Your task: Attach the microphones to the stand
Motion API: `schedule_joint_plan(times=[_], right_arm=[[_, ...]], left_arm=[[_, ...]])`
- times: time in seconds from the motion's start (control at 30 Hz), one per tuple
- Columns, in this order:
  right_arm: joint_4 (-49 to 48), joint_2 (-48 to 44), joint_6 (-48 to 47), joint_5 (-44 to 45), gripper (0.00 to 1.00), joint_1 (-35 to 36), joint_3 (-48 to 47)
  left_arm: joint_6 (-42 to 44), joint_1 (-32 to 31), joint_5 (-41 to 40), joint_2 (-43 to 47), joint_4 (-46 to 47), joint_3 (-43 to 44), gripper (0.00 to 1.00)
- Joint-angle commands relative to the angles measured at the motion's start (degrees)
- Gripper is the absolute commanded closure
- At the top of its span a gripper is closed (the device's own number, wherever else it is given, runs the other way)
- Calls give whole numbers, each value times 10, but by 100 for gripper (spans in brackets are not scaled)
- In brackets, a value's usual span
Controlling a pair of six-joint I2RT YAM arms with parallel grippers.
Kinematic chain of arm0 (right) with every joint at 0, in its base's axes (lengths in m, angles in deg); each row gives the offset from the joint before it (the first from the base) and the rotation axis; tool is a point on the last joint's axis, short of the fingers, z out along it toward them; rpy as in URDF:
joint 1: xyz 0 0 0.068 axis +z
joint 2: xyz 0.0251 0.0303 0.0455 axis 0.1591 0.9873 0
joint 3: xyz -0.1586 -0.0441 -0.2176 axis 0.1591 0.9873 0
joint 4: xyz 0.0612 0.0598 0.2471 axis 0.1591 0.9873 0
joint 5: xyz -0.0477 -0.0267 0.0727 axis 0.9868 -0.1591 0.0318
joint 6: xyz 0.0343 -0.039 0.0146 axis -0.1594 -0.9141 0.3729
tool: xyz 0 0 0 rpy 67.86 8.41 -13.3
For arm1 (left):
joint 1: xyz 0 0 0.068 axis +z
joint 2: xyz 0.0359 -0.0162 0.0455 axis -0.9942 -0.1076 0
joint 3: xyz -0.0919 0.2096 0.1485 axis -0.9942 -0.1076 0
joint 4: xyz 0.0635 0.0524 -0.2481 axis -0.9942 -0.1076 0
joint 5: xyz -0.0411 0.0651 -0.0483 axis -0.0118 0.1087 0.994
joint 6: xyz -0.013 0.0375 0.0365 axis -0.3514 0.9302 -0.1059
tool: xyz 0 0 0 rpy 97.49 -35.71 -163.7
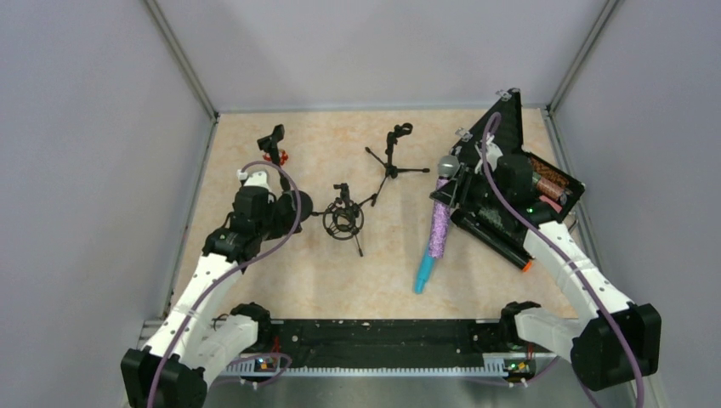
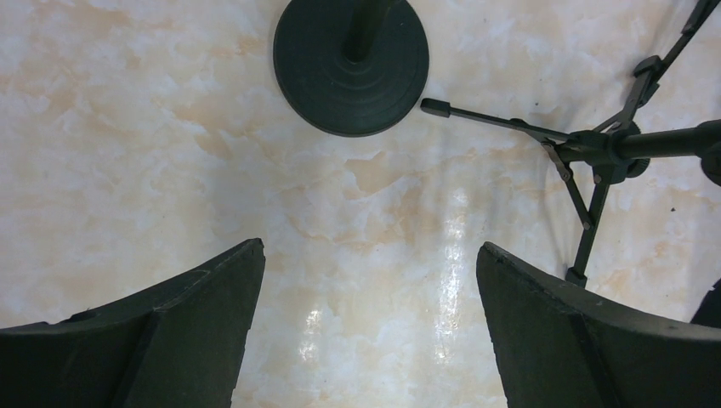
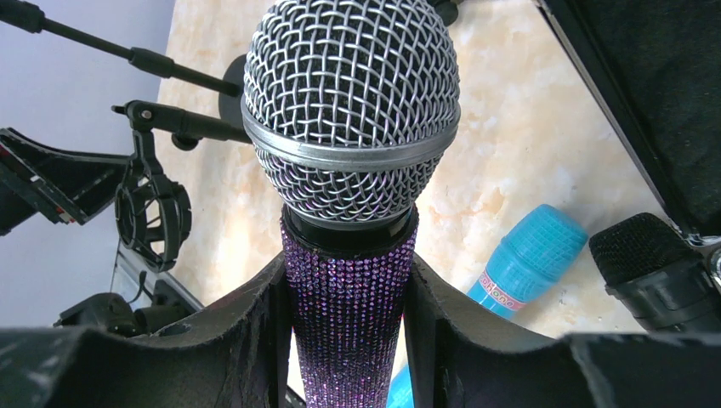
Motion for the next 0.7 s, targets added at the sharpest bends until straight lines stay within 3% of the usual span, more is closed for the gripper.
schedule_joint_plan(times=[0.0,0.37,0.67], right_arm=[[-56,22,6,-41,100,7,-50],[-125,47,-21,17,100,96,-104],[-234,52,-67,56,100,165,-128]], left_arm=[[24,16,39,28,51,-6,1],[76,23,51,114,111,-28,1],[94,23,128,208,223,-108,2]])
